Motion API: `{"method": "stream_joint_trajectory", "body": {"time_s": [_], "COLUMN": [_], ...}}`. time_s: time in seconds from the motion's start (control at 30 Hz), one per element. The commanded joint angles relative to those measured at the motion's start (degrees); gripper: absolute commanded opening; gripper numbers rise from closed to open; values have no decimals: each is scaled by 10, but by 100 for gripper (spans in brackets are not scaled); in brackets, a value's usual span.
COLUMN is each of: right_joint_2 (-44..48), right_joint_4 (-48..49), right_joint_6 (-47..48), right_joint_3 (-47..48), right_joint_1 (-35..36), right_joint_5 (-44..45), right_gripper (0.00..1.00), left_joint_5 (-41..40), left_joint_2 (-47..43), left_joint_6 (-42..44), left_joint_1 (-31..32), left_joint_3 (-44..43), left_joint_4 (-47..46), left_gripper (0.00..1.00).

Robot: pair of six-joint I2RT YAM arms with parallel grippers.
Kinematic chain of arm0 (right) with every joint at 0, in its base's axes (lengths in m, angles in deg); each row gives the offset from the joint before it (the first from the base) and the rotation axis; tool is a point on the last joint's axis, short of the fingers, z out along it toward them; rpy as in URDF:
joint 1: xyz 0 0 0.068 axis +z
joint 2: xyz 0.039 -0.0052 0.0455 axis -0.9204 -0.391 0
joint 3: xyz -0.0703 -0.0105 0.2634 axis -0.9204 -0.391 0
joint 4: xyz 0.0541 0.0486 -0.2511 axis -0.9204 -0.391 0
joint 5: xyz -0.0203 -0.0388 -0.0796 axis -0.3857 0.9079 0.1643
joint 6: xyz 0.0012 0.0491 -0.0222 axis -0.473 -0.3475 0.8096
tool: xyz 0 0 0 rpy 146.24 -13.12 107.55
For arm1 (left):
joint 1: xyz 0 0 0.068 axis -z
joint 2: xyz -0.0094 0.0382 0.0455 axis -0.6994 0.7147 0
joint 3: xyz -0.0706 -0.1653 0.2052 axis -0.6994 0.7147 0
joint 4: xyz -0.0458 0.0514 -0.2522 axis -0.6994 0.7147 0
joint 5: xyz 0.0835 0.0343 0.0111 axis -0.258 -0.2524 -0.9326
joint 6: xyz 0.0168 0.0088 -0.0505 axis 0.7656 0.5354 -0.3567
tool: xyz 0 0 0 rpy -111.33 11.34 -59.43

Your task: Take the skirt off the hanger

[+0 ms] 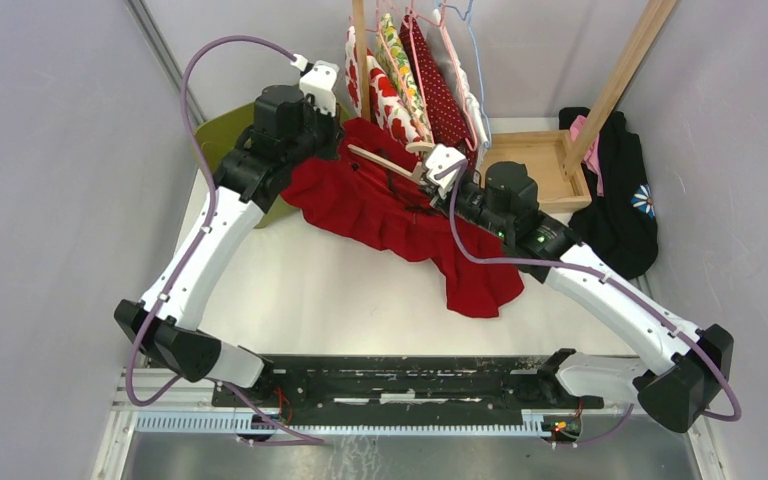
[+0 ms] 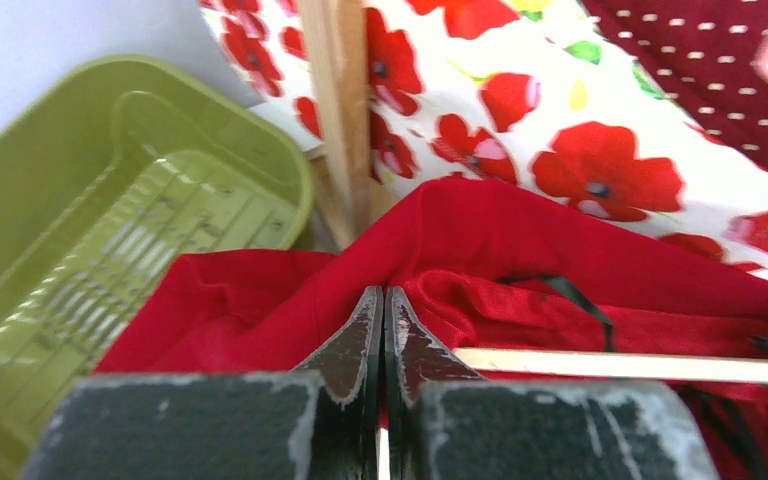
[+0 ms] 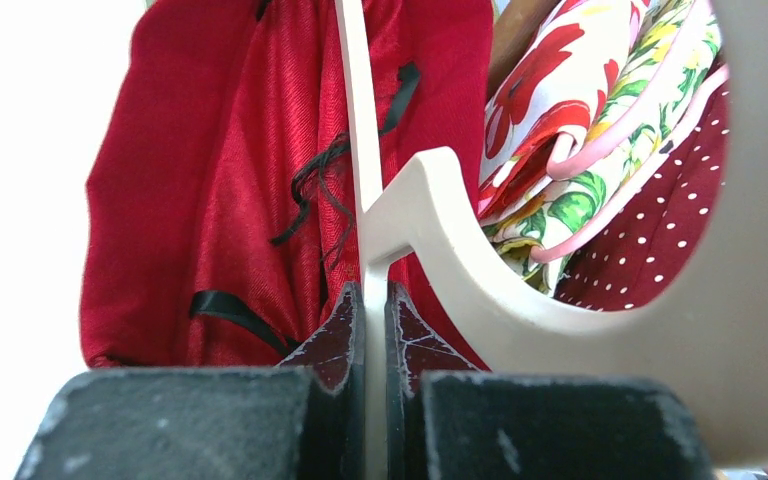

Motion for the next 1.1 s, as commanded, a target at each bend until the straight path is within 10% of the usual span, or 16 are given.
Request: {"method": "stream_joint_trajectory", "body": {"time_s": [0.0, 0.5, 0.73, 1.07], "right_joint_2": [19, 58, 46, 7], "right_joint_4": [103, 67, 74, 82], "right_joint_6": [-1, 19, 17, 27], "right_joint_3": [38, 27, 27, 49], "right_joint_1": [-1, -2, -2, -1], "right_joint_5": [1, 23, 22, 17], "right_gripper": [1, 1, 1, 1], "left_joint_5": [-150, -85, 52, 112], "left_joint_2": [11, 70, 18, -95], "left_joint_6": [98, 141, 77, -15], "left_joint_1": [-6, -220, -216, -98], "left_joint_3": [-29, 11, 13, 32], "left_joint_4": [13, -68, -51, -38], "left_gripper": [3, 3, 3, 70]}}
